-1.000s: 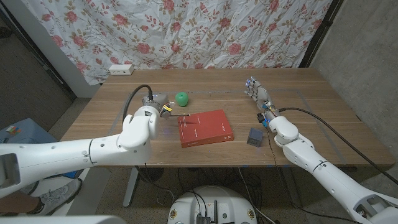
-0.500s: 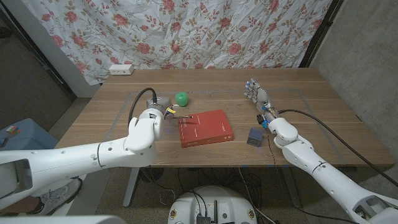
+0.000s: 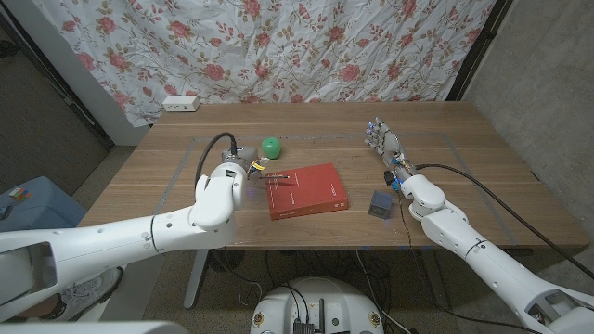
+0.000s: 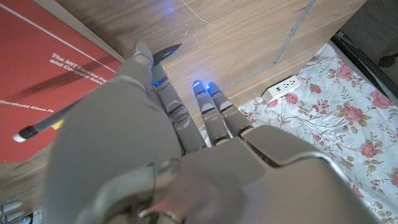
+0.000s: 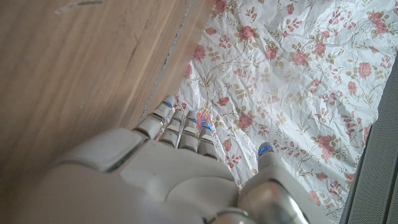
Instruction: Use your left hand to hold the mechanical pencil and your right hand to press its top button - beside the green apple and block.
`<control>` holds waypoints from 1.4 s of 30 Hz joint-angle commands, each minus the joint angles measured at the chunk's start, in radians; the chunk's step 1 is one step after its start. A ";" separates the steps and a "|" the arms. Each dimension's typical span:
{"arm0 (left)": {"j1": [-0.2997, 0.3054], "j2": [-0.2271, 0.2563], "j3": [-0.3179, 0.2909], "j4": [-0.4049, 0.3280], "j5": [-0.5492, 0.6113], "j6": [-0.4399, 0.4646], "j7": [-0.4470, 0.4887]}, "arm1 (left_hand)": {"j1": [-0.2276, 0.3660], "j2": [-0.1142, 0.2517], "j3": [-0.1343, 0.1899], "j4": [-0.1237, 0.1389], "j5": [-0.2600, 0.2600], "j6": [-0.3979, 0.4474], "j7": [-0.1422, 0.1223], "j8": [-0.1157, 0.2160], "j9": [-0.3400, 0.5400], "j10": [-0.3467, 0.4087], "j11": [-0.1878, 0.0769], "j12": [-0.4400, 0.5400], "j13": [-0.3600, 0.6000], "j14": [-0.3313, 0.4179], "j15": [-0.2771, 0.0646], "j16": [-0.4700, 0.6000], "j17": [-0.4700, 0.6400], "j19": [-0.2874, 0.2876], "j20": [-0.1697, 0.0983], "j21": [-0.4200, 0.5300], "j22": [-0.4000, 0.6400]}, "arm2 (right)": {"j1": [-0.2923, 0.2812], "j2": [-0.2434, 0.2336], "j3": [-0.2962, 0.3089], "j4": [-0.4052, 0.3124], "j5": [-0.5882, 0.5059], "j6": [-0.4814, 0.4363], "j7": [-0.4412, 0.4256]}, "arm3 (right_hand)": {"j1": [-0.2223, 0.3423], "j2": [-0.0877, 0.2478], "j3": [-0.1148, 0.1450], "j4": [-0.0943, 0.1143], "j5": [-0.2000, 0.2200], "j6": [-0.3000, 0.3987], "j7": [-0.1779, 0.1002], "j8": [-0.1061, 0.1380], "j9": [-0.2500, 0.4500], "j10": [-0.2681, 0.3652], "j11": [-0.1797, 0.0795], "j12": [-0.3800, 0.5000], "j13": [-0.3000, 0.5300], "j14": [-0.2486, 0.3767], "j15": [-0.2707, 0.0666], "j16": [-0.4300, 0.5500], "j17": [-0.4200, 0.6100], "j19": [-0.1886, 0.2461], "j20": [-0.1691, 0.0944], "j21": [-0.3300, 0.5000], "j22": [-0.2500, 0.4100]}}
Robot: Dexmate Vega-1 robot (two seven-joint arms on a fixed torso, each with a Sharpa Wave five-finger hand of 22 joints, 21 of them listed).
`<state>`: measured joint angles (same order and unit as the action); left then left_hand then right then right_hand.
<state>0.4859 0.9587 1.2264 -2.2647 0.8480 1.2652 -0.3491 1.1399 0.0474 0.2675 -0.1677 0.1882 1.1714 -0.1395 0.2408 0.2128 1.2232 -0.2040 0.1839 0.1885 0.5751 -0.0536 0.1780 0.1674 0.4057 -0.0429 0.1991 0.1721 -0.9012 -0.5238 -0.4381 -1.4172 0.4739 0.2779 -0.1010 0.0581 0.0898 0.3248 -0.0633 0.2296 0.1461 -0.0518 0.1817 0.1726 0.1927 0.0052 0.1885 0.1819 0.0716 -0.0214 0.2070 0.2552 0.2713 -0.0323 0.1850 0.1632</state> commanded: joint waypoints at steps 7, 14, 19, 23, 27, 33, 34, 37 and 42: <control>0.071 -0.052 -0.070 0.056 0.192 -0.050 -0.154 | -0.021 -0.009 -0.016 0.006 0.002 -0.013 -0.005 -0.001 0.003 0.007 -0.020 0.002 0.001 -0.011 -0.167 -0.002 0.002 -0.005 -0.052 -0.002 0.003 | 0.007 0.000 -0.007 0.013 0.021 -0.012 0.027 | -0.008 0.024 0.003 0.004 0.000 0.015 -0.002 0.007 0.001 0.011 0.005 0.003 0.000 0.009 -0.005 0.003 0.001 -0.002 -0.006 -0.001 0.003; 0.124 -0.076 -0.133 0.071 0.262 -0.084 -0.197 | -0.036 -0.020 -0.026 0.010 0.002 -0.026 -0.004 -0.004 0.005 -0.003 -0.019 0.001 0.001 -0.016 -0.162 -0.003 0.002 -0.005 -0.053 -0.002 0.002 | 0.011 0.006 -0.011 0.024 0.021 -0.006 0.030 | -0.009 0.023 0.003 0.006 0.000 0.017 -0.003 0.007 0.001 0.010 0.005 0.003 0.001 0.013 -0.002 0.004 -0.001 -0.004 -0.005 -0.001 0.003; 0.155 -0.105 -0.174 0.091 0.330 -0.105 -0.245 | -0.046 -0.029 -0.033 0.011 0.002 -0.038 -0.004 -0.007 0.006 -0.018 -0.019 -0.002 0.000 -0.018 -0.162 -0.003 0.001 -0.003 -0.053 -0.002 0.001 | 0.013 0.010 -0.010 0.031 0.026 -0.002 0.032 | -0.010 0.022 0.003 0.006 0.000 0.019 -0.005 0.007 0.001 0.010 0.006 0.003 0.001 0.013 -0.002 0.004 -0.001 -0.003 -0.005 -0.001 0.003; 0.188 -0.121 -0.216 0.102 0.368 -0.141 -0.272 | -0.050 -0.031 -0.035 0.012 0.003 -0.045 -0.005 -0.009 0.007 -0.028 -0.019 -0.003 0.000 -0.018 -0.162 -0.002 0.001 -0.005 -0.052 -0.003 0.001 | 0.015 0.012 -0.011 0.036 0.028 -0.001 0.034 | -0.011 0.022 0.004 0.007 0.000 0.021 -0.006 0.007 0.001 0.011 0.007 0.003 0.001 0.013 -0.002 0.004 -0.002 -0.003 -0.004 -0.001 0.003; 0.218 -0.145 -0.259 0.115 0.406 -0.173 -0.300 | -0.058 -0.038 -0.040 0.012 0.003 -0.061 -0.007 -0.014 0.008 -0.048 -0.018 -0.006 -0.001 -0.019 -0.161 -0.002 0.001 -0.006 -0.050 -0.003 0.001 | 0.015 0.012 -0.012 0.038 0.029 -0.003 0.036 | -0.011 0.021 0.004 0.007 0.000 0.020 -0.007 0.007 0.001 0.011 0.007 0.003 0.001 0.014 -0.001 0.004 -0.003 -0.004 -0.004 -0.001 0.003; 0.264 -0.177 -0.323 0.128 0.443 -0.228 -0.323 | -0.080 -0.058 -0.055 0.015 0.003 -0.083 -0.016 -0.020 0.007 -0.077 -0.017 -0.007 -0.002 -0.023 -0.161 -0.002 0.001 -0.008 -0.049 -0.004 0.001 | 0.014 0.011 -0.009 0.042 0.033 0.003 0.041 | -0.011 0.021 0.006 0.009 0.000 0.023 -0.005 0.007 0.001 0.016 0.007 0.005 0.001 0.018 0.001 0.006 -0.004 0.001 -0.001 0.001 0.003; 0.271 -0.186 -0.332 0.132 0.453 -0.231 -0.327 | -0.085 -0.063 -0.058 0.015 0.003 -0.089 -0.016 -0.023 0.006 -0.089 -0.017 -0.009 -0.003 -0.021 -0.162 -0.001 0.002 -0.008 -0.049 -0.004 0.001 | 0.014 0.010 -0.009 0.041 0.033 0.003 0.041 | -0.012 0.021 0.006 0.009 0.000 0.024 -0.005 0.007 0.001 0.016 0.007 0.005 0.001 0.019 0.001 0.006 -0.004 0.001 -0.001 0.001 0.003; 0.294 -0.203 -0.362 0.136 0.466 -0.255 -0.327 | -0.089 -0.066 -0.060 0.016 0.004 -0.094 -0.014 -0.025 0.005 -0.097 -0.017 -0.009 -0.003 -0.020 -0.163 -0.001 0.002 -0.010 -0.049 -0.005 0.001 | 0.013 0.010 -0.006 0.041 0.037 0.006 0.042 | -0.012 0.021 0.006 0.009 0.000 0.024 -0.005 0.007 0.001 0.017 0.008 0.005 0.001 0.020 0.000 0.006 -0.004 0.002 -0.001 0.002 0.003; 0.321 -0.236 -0.394 0.148 0.507 -0.292 -0.352 | -0.114 -0.078 -0.072 0.020 0.003 -0.132 -0.014 -0.040 -0.002 -0.133 -0.017 -0.008 -0.004 -0.019 -0.163 0.001 0.003 -0.017 -0.046 -0.006 0.002 | 0.011 0.007 -0.003 0.038 0.036 0.008 0.040 | -0.013 0.020 0.007 0.010 -0.001 0.025 -0.005 0.007 0.001 0.020 0.008 0.006 0.002 0.021 0.003 0.007 -0.005 0.003 -0.001 0.002 0.003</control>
<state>0.7397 0.7817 0.9188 -2.1394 1.2757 1.0530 -0.6555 1.0339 -0.0266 0.2007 -0.1478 0.1886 1.0619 -0.1559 0.2112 0.2134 1.1110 -0.2206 0.1772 0.1860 0.5537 -0.0538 0.1780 0.1677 0.3950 -0.0429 0.1991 0.1724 -0.8875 -0.5134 -0.4475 -1.3790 0.5064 0.2800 -0.0622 0.0581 0.0897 0.3288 -0.0592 0.2295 0.1625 -0.0538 0.1817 0.1726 0.2019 0.0145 0.1886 0.1819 0.0861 -0.0177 0.2071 0.2508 0.2713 -0.0322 0.1850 0.1632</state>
